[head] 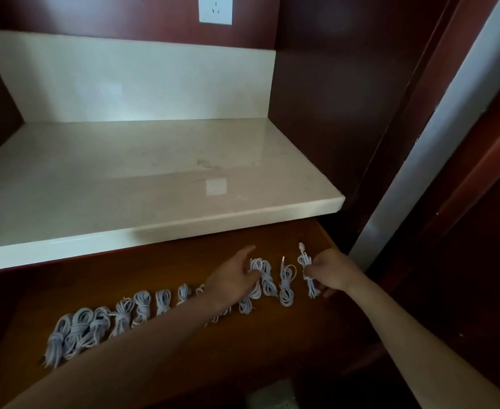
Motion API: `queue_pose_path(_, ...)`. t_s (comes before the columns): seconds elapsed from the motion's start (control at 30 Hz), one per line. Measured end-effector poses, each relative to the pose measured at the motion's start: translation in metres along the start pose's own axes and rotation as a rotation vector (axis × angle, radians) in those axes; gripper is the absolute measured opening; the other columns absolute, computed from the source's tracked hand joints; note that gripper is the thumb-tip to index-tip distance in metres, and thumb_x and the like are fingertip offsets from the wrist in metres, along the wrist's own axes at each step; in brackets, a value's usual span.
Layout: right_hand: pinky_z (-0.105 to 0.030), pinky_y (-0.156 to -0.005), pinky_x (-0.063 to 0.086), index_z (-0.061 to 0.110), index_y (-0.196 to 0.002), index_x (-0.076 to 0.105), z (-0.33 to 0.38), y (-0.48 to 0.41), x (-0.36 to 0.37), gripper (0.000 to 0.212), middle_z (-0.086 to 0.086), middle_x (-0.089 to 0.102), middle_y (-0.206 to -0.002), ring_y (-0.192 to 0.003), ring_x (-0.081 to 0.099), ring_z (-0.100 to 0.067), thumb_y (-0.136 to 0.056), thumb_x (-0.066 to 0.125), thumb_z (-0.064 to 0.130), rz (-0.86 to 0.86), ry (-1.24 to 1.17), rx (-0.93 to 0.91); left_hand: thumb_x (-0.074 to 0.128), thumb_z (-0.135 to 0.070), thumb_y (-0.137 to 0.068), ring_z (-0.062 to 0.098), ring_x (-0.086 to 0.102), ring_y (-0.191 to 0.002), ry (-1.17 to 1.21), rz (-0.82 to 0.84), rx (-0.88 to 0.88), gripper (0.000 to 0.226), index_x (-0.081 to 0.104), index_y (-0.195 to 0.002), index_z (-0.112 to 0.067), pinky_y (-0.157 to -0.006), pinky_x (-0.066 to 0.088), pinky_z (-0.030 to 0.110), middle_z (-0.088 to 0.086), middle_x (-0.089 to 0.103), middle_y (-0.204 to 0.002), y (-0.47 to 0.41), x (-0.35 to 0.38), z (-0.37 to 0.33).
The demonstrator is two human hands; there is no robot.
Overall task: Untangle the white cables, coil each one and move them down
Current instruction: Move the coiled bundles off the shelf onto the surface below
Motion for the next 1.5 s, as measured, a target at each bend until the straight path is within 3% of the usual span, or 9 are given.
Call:
queue_pose_path(0.1,-0.038,-0.067,0.062,0.006,-0.086,0.068,-0.008,-0.023,0.009,0.018,-0.01,0.072,-0.079,-0.071,0.073,-0.024,-0.093,0.06,0.02,0.028,0.133,0.051,0.052,-0.038,-0.097,0.015,0.066,-0.079,-0.239,-0.065,0.037,0.045,0.045,-0.141,-0.033,-0.062,0.045,0.022,-0.001,0.07,-0.094,-0.014,0.006,0.002)
queue_pose_path(0.23,-0.039,-0.074,0.061,0.007,-0.1,0.067,-0.008,-0.05,0.023,0.014,-0.011,0.07,-0.092,-0.081,0.072,-0.028,-0.094,0.057,0.016,0.082,0.267,0.065,0.05,-0.05,-0.092,0.018,0.062,-0.104,-0.477,-0.131,0.004,0.046,0.047,-0.136,-0.034,-0.099,0.038,0.038,-0.006,0.069,-0.103,-0.032,0.014,0.011)
queue_pose_path(0.4,-0.034,-0.094,0.049,0.012,-0.125,0.059,-0.012,-0.072,0.035,0.03,-0.01,0.06,-0.127,-0.116,0.058,-0.026,-0.098,0.051,0.022,0.059,0.509,0.046,0.045,-0.054,-0.092,0.023,0.05,-0.12,-0.755,-0.133,0.084,0.05,0.051,-0.135,-0.029,-0.099,0.027,0.037,-0.001,0.064,-0.12,-0.043,0.024,0.01)
queue_pose_path(0.63,-0.039,-0.097,0.049,0.013,-0.124,0.06,-0.02,-0.08,0.048,0.029,-0.01,0.059,-0.129,-0.117,0.057,-0.027,-0.1,0.051,0.027,0.116,0.61,0.052,0.04,-0.058,-0.094,0.027,0.039,-0.124,-0.92,-0.062,0.06,0.052,0.055,-0.13,-0.024,-0.1,0.025,0.04,0.003,0.056,-0.127,-0.047,0.034,0.022)
queue_pose_path(0.93,-0.026,-0.062,0.041,0.02,-0.079,0.059,0.035,-0.035,0.028,0.03,0.003,0.059,-0.081,-0.081,0.06,-0.019,-0.097,0.049,0.041,-0.094,0.664,-0.214,0.044,-0.051,-0.096,0.022,0.033,-0.128,-0.705,0.002,0.113,0.05,0.046,-0.14,-0.029,-0.101,0.027,0.034,0.0,0.049,-0.132,-0.013,0.007,0.011)
queue_pose_path(1.0,-0.026,-0.057,0.038,0.02,-0.085,0.064,0.054,-0.011,0.031,0.029,0.003,0.061,-0.082,-0.082,0.061,-0.02,-0.097,0.048,0.042,-0.109,0.593,-0.315,0.048,-0.048,-0.096,0.023,0.034,-0.129,-0.662,0.069,0.108,0.047,0.047,-0.139,-0.03,-0.102,0.033,0.035,0.0,0.049,-0.136,0.006,-0.007,0.009)
queue_pose_path(1.13,-0.028,-0.077,0.049,0.027,-0.13,0.058,0.084,0.05,0.046,0.036,0.005,0.064,-0.121,-0.106,0.06,-0.015,-0.098,0.05,0.041,-0.15,0.407,-0.496,0.048,-0.046,-0.098,0.017,0.053,-0.114,-0.557,0.154,0.064,0.04,0.054,-0.133,-0.028,-0.09,0.046,0.031,-0.001,0.056,-0.129,0.055,-0.038,0.001)
queue_pose_path(1.23,-0.027,-0.09,0.044,0.03,-0.135,0.055,0.098,0.096,0.06,0.039,0.01,0.056,-0.136,-0.12,0.053,-0.01,-0.1,0.046,0.045,-0.172,0.35,-0.62,0.05,-0.045,-0.098,0.009,0.056,-0.103,-0.469,0.112,0.071,0.034,0.058,-0.127,-0.03,-0.086,0.049,0.028,-0.008,0.059,-0.124,0.098,-0.062,-0.001)
queue_pose_path(1.5,-0.027,-0.07,0.049,0.03,-0.096,0.069,0.103,0.171,0.108,0.052,0.016,0.064,-0.085,-0.077,0.057,-0.003,-0.101,0.022,0.051,-0.31,0.408,-0.894,0.048,-0.046,-0.098,-0.002,0.059,-0.085,-0.471,-0.082,0.013,0.021,0.063,-0.11,-0.037,-0.075,0.05,0.02,-0.021,0.062,-0.097,0.197,-0.083,0.026)
Point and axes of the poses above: each hand's wrist, its own y-axis away from the middle knuckle, its own x-axis out of the palm, z = x × y, the point moved 8 cm from there along -y, towards the middle knuckle
